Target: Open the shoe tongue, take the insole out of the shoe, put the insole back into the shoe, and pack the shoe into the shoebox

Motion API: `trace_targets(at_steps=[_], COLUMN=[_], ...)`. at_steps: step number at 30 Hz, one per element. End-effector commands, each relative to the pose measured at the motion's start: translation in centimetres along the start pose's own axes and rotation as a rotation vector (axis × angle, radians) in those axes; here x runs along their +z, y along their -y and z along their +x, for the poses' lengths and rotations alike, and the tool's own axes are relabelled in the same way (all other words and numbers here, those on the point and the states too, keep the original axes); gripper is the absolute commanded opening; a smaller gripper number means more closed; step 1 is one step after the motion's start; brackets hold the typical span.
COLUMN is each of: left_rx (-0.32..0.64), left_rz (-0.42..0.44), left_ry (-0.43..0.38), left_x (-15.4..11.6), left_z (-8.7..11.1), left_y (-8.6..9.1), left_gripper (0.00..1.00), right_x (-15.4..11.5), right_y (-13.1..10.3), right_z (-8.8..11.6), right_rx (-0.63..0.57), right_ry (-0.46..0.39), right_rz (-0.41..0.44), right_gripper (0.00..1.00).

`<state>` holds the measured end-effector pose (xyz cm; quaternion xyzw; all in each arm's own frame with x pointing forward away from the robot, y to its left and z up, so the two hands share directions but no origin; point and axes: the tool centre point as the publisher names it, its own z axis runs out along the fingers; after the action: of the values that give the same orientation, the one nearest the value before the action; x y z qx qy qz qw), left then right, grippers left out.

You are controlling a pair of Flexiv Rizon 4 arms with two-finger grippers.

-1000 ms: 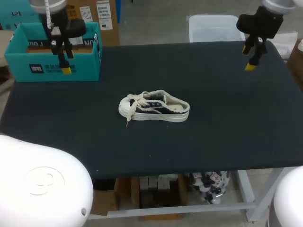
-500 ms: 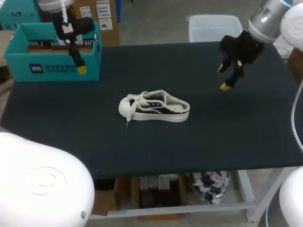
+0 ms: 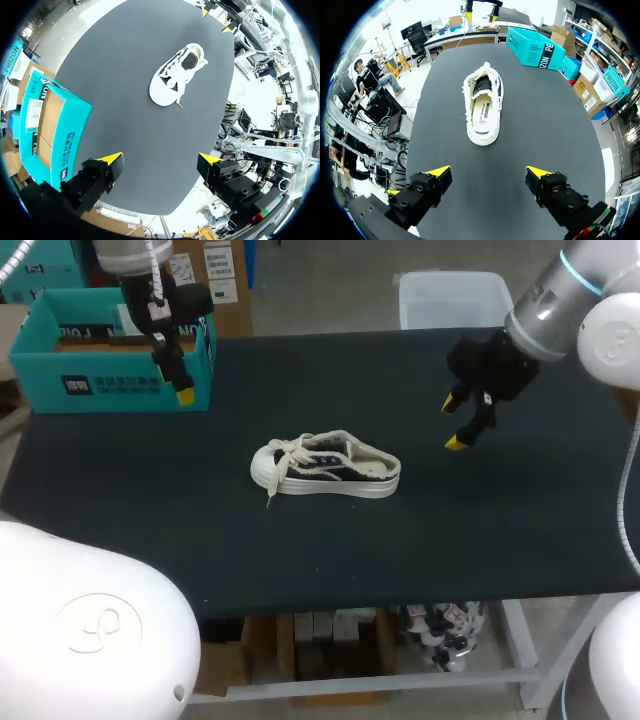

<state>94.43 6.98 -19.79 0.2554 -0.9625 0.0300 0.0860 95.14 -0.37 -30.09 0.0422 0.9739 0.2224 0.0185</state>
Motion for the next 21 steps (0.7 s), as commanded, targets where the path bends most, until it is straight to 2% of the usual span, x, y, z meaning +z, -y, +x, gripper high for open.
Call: trace_targets(at_steps=[1,6,7,9,10,12,13,19,21], left_rx=[-0.001,-0.001,-0.096,-0.211,-0.288,-0.367,-0.422,-0.617,-0.641], left_rz=[0.004,0.004,0.022,0.028,0.034,0.047,0.058,0.068,0.063], left_ry=[0.006,0.006,-0.01,-0.051,-0.046,-0.092,-0.074,-0.01,-0.025], left_x=[0.1,0.1,0.2,0.6,0.8,1.1,1.3,2.1,2.4], left_z=[0.1,0.1,0.5,1.0,1.1,1.7,1.8,2.9,3.3], left_y=[-0.1,-0.1,0.6,1.7,2.2,2.8,3.1,4.6,4.9], left_gripper=[1.0,1.0,1.0,1.0,1.0,1.0,1.0,1.0,1.0], right_x=[0.0,0.0,0.0,0.7,1.2,2.1,2.5,4.3,5.0], right_y=[0.1,0.1,0.1,0.1,0.0,0.0,0.0,-0.9,-1.3], right_z=[0.2,0.2,0.2,0.1,0.1,0.2,0.2,1.1,1.6], right_rx=[0.0,0.0,0.0,0.026,0.025,0.046,0.058,0.079,0.077], right_ry=[0.005,0.005,0.005,0.025,0.027,0.039,0.045,0.057,0.061], right_rz=[-0.001,-0.001,-0.001,-0.019,-0.027,-0.05,-0.054,-0.105,-0.125], right_gripper=[1.0,1.0,1.0,1.0,1.0,1.0,1.0,1.0,1.0])
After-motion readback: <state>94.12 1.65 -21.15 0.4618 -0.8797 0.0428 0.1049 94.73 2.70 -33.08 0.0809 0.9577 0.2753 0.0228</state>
